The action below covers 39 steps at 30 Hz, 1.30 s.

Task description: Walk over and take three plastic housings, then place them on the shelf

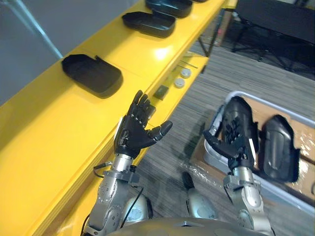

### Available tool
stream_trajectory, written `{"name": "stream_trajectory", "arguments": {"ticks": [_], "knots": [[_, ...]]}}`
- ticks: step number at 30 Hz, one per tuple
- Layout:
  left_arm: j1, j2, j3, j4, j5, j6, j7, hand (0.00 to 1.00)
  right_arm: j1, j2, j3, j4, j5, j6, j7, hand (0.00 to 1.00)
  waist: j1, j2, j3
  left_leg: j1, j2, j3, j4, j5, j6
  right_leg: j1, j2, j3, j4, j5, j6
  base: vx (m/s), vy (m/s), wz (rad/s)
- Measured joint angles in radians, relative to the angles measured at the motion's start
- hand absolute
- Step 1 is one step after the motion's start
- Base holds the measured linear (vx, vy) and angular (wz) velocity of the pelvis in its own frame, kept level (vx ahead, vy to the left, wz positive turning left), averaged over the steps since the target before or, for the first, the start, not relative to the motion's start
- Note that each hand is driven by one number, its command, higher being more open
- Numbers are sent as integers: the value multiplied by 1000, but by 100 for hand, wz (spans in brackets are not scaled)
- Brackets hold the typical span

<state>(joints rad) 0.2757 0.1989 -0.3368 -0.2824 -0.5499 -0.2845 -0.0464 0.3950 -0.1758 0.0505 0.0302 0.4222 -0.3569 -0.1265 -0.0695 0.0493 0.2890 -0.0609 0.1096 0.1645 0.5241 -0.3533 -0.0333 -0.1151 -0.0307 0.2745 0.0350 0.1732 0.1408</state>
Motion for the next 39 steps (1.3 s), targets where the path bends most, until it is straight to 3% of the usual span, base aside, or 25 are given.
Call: {"name": "stream_trajectory", "arguments": {"ticks": [1, 3, 5, 6, 8, 11, 12, 13, 14, 15, 16, 17, 18, 19, 20, 21, 22, 25, 26, 29, 34, 37, 39], "knots": [[0, 7, -6, -1, 0, -1, -16, 100, 42, 24, -1, -6, 25, -5, 20, 100, -10, -17, 12, 1, 0, 25, 25, -11, 19, 4, -6, 7, -11, -3, 8, -258, 65, -68], [15, 10, -8, 1, 0, 2, -12, 100, 70, 30, 21, -6, 47, -5, 57, 100, -10, -22, 21, -4, 37, 90, 24, -9, 36, -34, -39, -126, 8, -75, -58, -293, 41, -104], [34, 6, 7, 15, -37, 10, 10, 100, 21, -2, 86, -3, 52, -6, 85, 100, 29, -15, 25, -2, 92, 210, 5, 25, 33, -155, -95, -309, 282, -106, -103, -254, 25, -140], [34, 6, 7, 23, -42, 11, 20, 100, -1, -8, 108, 4, 52, -7, 84, 100, 34, -8, 27, 2, 105, 225, -6, 38, 32, -162, -115, -338, 353, -121, -124, -179, -25, -94], [36, 3, 20, 46, -41, 11, 26, 100, -122, -11, 202, 50, 19, -23, 34, 100, 51, 5, 27, 10, 156, 263, -51, 98, 13, -135, -210, -398, 563, -217, -149, -94, -112, -64], [36, 4, 30, 49, -98, 8, 3, 100, -205, 3, 258, 78, -58, -27, -32, 100, 83, -1, 22, -9, 194, 281, -95, 158, -28, -59, -324, -410, 590, -223, -156, -78, -275, -47], [36, 4, 29, 51, -126, 8, -12, 100, -221, 21, 260, 78, -92, -29, -59, 100, 93, -10, 17, -27, 208, 281, -103, 182, -55, -25, -363, -399, 565, -221, -153, -58, -323, -37], [36, 5, 29, 56, -128, 7, -18, 100, -221, 32, 259, 77, -104, -29, -73, 100, 93, -21, 10, -45, 222, 280, -102, 201, -79, 6, -376, -385, 513, -212, -139, -76, -476, -37], [35, 8, 22, 61, -153, 7, -24, 100, -205, 36, 257, 78, -103, -29, -77, 100, 87, -42, -5, -74, 236, 272, -97, 227, -112, 49, -376, -378, 412, -217, -59, -68, -545, -22], [27, -1, 2, 76, -169, 9, -25, 100, -185, 22, 232, 78, -103, -24, -72, 100, 77, -42, -19, -101, 248, 244, -115, 268, -142, 76, -353, -414, 357, -304, 73, -58, -563, -10], [27, -11, -10, 81, -180, 12, -25, 100, -177, 12, 215, 78, -101, -21, -69, 100, 68, -37, -22, -110, 255, 224, -138, 293, -148, 79, -342, -440, 344, -337, 113, -27, -569, 6], [30, -38, -40, 86, -193, 29, -21, 100, -158, -7, 174, 79, -101, -17, -67, 100, 46, -19, -31, -112, 261, 164, -208, 350, -141, 83, -309, -473, 334, -395, 110, -2, -532, 15], [38, -51, -62, 88, -192, 40, -20, 100, -140, -27, 150, 80, -100, -13, -67, 100, 32, -2, -36, -111, 270, 133, -242, 380, -131, 84, -286, -487, 337, -404, 99, 10, -580, 29], [43, -62, -106, 86, -193, 58, -23, 100, -105, -65, 101, 80, -99, -5, -67, 100, 9, 17, -37, -105, 292, 94, -281, 443, -84, 92, -251, -514, 348, -409, 89, 10, -477, 29], [47, -63, -124, 85, -193, 78, -41, 100, -74, -88, 61, 79, -100, -4, -69, 100, -1, 20, -37, -99, 302, 82, -276, 493, -35, 119, -235, -531, 344, -420, 67, 2, -328, 20], [49, -64, -127, 85, -194, 86, -52, 100, -62, -99, 45, 76, -101, -4, -71, 100, -1, 14, -33, -97, 299, 72, -266, 489, -42, 126, -232, -530, 341, -423, 61, -13, -199, -14], [55, -64, -124, 85, -196, 92, -78, 100, -53, -117, 18, 73, -101, -5, -78, 100, 4, 18, -36, -82, 264, 55, -260, 442, -92, 132, -231, -515, 329, -422, 51, -23, -56, -43], [87, -62, -86, 81, -240, 90, -144, 100, -69, -142, -13, 72, -95, -5, -79, 100, 31, 24, -40, -59, 183, -6, -267, 312, -86, 93, -228, -461, 304, -410, 32, -33, 37, -56], [89, -61, -70, 81, -241, 90, -153, 100, -85, -147, -25, 72, -92, -2, -79, 100, 41, 26, -41, -59, 159, -32, -283, 279, -96, 68, -229, -438, 300, -396, 41, -58, 97, -56], [92, -38, -39, 82, -241, 91, -168, 100, -168, -137, -33, 100, -104, 20, -126, 100, 67, 14, -42, -58, 111, -3, -300, 277, -126, 46, -266, -411, 223, -310, 66, -80, 184, -48], [22, 6, -17, 82, -227, 93, -174, 100, -397, -137, -73, 248, -100, 55, -252, 100, 96, -24, -21, -106, 87, 7, -232, 262, -119, 88, -283, -452, 65, -157, 71, -105, 155, -14], [-52, 39, -8, 81, -182, 95, -163, 100, -560, -145, -108, 354, -65, 91, -297, 100, 116, -69, 10, -160, 86, -8, -206, 252, -126, 82, -279, -479, 10, -128, 71, -155, 31, 4], [-84, 51, -8, 81, -159, 111, -157, 100, -663, -180, -120, 423, -23, 115, -315, 100, 125, -73, 27, -202, 91, -37, -188, 250, -125, 64, -262, -493, -3, -115, 61, -160, -21, 7]]}}
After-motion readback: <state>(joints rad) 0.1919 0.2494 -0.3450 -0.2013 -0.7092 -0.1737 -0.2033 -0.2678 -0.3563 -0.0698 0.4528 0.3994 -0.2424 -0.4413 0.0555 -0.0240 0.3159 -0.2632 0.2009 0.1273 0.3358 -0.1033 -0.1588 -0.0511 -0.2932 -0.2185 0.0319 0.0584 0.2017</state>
